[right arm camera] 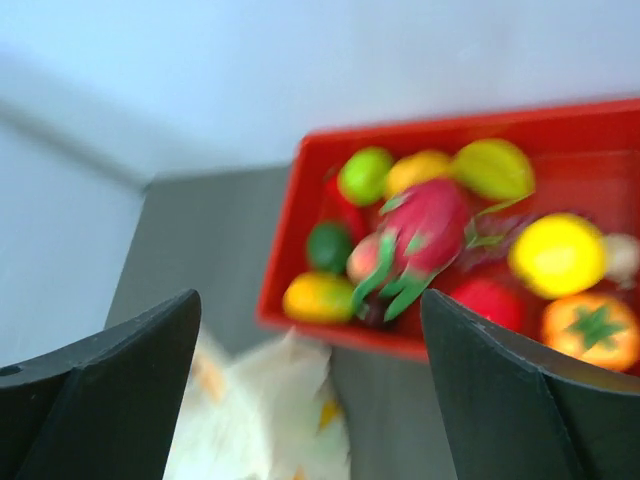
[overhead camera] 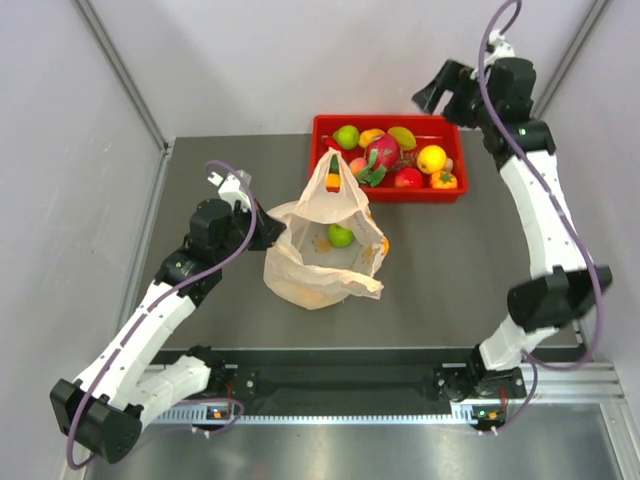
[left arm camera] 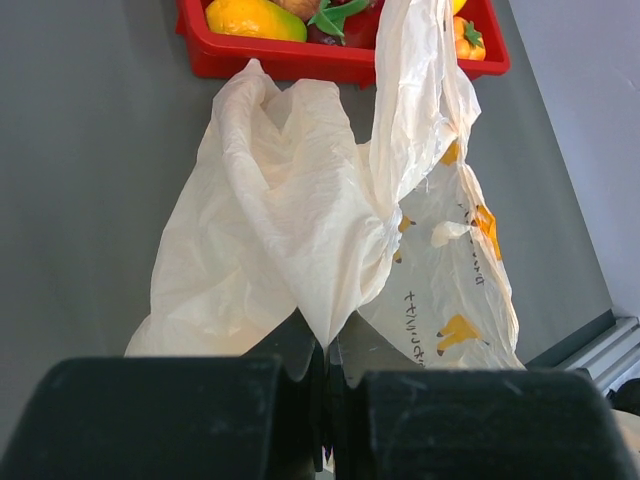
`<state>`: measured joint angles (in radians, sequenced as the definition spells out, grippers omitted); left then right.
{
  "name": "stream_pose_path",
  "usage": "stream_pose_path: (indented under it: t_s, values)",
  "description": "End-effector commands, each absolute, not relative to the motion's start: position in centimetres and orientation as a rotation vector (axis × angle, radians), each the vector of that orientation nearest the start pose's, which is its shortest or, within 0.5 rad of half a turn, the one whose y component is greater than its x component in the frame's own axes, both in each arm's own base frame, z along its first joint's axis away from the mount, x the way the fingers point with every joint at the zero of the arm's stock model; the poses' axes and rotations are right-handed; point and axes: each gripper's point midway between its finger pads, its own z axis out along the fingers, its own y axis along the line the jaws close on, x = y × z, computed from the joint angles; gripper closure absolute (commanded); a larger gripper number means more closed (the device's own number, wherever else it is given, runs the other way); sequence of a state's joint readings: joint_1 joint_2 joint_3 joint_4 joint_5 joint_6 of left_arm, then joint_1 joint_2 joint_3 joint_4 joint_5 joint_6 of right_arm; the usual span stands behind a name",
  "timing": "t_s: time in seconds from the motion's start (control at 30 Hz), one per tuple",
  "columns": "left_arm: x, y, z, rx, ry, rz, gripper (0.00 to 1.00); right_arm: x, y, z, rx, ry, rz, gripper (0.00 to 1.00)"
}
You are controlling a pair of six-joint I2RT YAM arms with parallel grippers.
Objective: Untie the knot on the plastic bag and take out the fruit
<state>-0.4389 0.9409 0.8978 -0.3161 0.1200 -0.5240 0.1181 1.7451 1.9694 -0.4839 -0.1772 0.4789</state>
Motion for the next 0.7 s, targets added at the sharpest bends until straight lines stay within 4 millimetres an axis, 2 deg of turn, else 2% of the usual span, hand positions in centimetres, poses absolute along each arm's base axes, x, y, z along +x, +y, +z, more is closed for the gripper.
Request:
stream_pose_path:
  t_s: [0.0,0.03,0.07,0.1,0.13,0.17,0.2,0.23,0.27,0.3,0.37,0.43,0.6,0.67]
  values:
    - [28.4,-17.9,27.0,0.03,1.953,-0.754,1.0,41.2,18.6,38.3,-0.196,1.944,0.734,0.11]
    - [28.2,-17.9,26.8,0.034,1.957,-0.757,1.0,39.5,19.6,35.6,-0.242,2.011,0.734,0.15]
    - [27.9,-17.8,26.0,0.033,1.971,-0.757,1.0,37.0,20.4,36.0,-0.314,1.999,0.73,0.24]
    - [27.6,-17.7,26.0,0.031,1.967,-0.758,1.0,34.6,22.9,35.3,-0.409,2.012,0.766,0.31]
    - [27.4,-17.6,25.8,0.027,1.969,-0.76,1.0,32.9,23.8,33.0,-0.455,2.062,0.773,0.4]
    - [27.2,-17.4,25.1,0.023,1.983,-0.756,1.0,31.1,24.6,33.0,-0.5,2.054,0.784,0.56]
    - [26.9,-17.3,25.1,0.021,1.981,-0.76,1.0,29.1,26.4,32.2,-0.568,2.061,0.786,0.65]
    - [26.7,-17.3,24.9,0.018,1.985,-0.765,1.0,28.1,26.9,30.4,-0.592,2.099,0.767,0.74]
    - [26.4,-17.3,24.3,0.016,2.003,-0.765,1.0,27.3,27.2,29.9,-0.584,2.105,0.76,0.95]
    - [26.1,-17.3,24.4,0.02,2.0,-0.777,1.0,26.7,28.4,29.5,-0.601,2.089,0.761,1.0]
    - [25.7,-17.3,23.7,0.015,2.02,-0.787,1.0,26.3,29.4,26.7,-0.613,2.144,0.734,1.0]
    - [25.3,-17.1,23.3,0.003,2.028,-0.785,1.0,25.2,31.4,25.4,-0.665,2.154,0.728,1.0]
    - [24.3,-16.4,22.1,-0.041,2.053,-0.78,1.0,22.6,36.3,19.6,-0.791,2.213,0.672,1.0]
    - [23.9,-15.9,21.7,-0.072,2.056,-0.77,1.0,22.7,37.0,17.2,-0.781,2.226,0.623,1.0]
